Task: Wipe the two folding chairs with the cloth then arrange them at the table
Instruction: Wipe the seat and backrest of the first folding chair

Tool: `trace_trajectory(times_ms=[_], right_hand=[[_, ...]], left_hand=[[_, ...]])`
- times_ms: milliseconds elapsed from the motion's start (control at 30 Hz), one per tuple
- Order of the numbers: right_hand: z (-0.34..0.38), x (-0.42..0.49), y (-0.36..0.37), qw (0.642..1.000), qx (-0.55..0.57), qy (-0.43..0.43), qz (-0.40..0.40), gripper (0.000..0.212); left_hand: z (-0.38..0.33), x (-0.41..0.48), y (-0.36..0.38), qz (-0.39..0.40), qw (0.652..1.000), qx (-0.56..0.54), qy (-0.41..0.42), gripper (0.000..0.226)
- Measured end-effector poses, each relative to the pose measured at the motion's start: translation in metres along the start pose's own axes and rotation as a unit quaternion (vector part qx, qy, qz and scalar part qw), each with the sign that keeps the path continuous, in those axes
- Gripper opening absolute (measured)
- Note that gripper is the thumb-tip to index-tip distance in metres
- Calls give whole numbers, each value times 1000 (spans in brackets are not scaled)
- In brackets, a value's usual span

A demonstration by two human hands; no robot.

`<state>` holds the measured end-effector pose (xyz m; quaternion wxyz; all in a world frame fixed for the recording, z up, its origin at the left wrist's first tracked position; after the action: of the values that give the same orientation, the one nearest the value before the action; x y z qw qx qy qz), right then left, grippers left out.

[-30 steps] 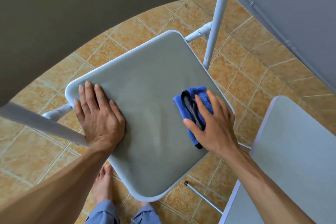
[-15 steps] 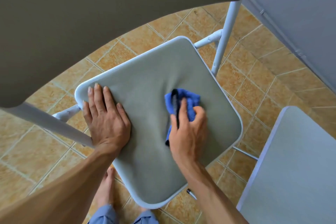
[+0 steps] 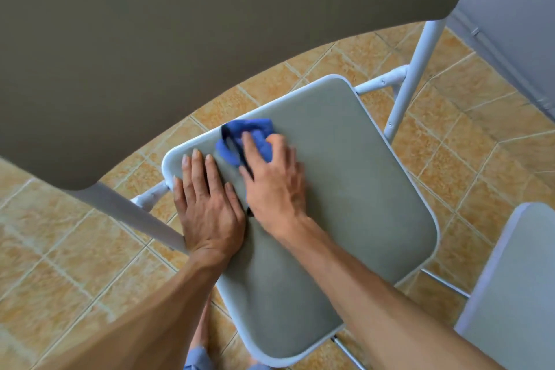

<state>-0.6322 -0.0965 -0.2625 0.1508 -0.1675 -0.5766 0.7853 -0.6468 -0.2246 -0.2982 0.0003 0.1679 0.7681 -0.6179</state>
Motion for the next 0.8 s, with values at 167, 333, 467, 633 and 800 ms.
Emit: trace_trajectory(times_ms=[167,333,467,633,800], right_hand=[[-43,50,-16,970,-99,-220,35,61],[-127,103,-37,971,-26,233,-46,60],[-7,79,0,985,26,171,-17,57],[29,45,1,968,-65,-225,89,61],[-131,105,-50,987,-113,114,10,63]], left_hand=[[-3,1,-1,4,1000,10,-2,60],[-1,2,-1,6,1000,12,0,60],[2,1,1,13,1000,11,-3,61],[2,3,0,12,1000,0,-2,61],[-3,3,-2,13,1000,-3,3,60]])
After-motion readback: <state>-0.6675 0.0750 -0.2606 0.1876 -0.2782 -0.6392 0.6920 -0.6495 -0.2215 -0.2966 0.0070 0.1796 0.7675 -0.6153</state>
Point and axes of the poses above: each hand's wrist, its own x-axis towards the middle knuckle, its own y-axis out of the palm, z = x × y, the point moved 6 cm from there along x, towards the middle knuckle, and after that the axes turned 7 degrees about z, right-handed, at the moved point
